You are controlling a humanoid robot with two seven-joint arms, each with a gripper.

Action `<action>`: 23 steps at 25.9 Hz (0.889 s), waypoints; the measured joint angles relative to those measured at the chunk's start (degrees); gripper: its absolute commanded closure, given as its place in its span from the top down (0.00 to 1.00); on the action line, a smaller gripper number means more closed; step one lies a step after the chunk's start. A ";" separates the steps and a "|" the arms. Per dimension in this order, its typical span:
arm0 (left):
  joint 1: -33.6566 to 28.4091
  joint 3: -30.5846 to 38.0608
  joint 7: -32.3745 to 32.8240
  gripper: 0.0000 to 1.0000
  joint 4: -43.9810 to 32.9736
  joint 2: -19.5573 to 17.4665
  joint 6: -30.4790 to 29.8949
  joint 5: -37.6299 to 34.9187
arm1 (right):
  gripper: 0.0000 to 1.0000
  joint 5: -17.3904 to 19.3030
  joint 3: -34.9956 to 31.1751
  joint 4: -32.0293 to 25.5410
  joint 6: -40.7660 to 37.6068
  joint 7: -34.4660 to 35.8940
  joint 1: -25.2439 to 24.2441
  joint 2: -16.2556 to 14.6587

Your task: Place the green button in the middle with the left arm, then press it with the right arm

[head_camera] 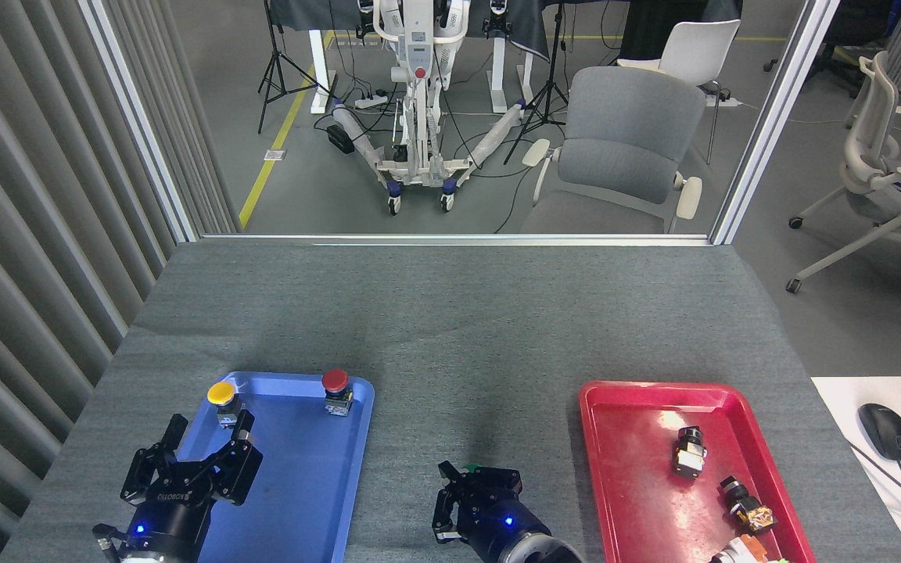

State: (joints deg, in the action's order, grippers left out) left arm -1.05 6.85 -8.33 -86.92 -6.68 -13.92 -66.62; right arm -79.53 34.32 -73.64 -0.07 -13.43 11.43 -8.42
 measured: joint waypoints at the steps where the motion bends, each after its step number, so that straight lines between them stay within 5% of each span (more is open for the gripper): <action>1: 0.00 0.00 0.00 1.00 0.00 0.00 0.00 0.00 | 0.00 -0.09 -0.08 -0.15 0.37 -0.10 0.00 0.08; 5: 0.00 0.00 0.00 1.00 0.00 0.00 0.00 0.00 | 0.00 -0.34 -0.21 -0.73 1.80 2.52 0.06 0.26; 12: 0.00 0.00 0.01 1.00 0.00 0.00 0.00 0.00 | 0.05 -0.13 -0.40 -0.91 3.89 19.83 0.17 0.18; 14: -0.01 0.00 0.01 1.00 0.00 0.00 0.00 -0.01 | 0.23 -0.09 -0.46 -0.90 5.32 23.12 0.16 0.17; 19: -0.01 -0.07 0.48 1.00 0.37 0.00 0.83 -1.27 | 1.00 0.07 -1.96 -1.34 13.29 26.08 -0.15 0.00; 23: 0.07 -0.07 0.79 1.00 1.44 0.18 3.83 -6.35 | 1.00 0.68 -4.58 -2.06 19.48 26.62 -0.71 -0.17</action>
State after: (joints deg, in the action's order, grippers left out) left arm -0.98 6.79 -7.54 -85.48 -6.50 -10.09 -72.97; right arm -78.85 29.74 -75.69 19.41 13.19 10.72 -8.59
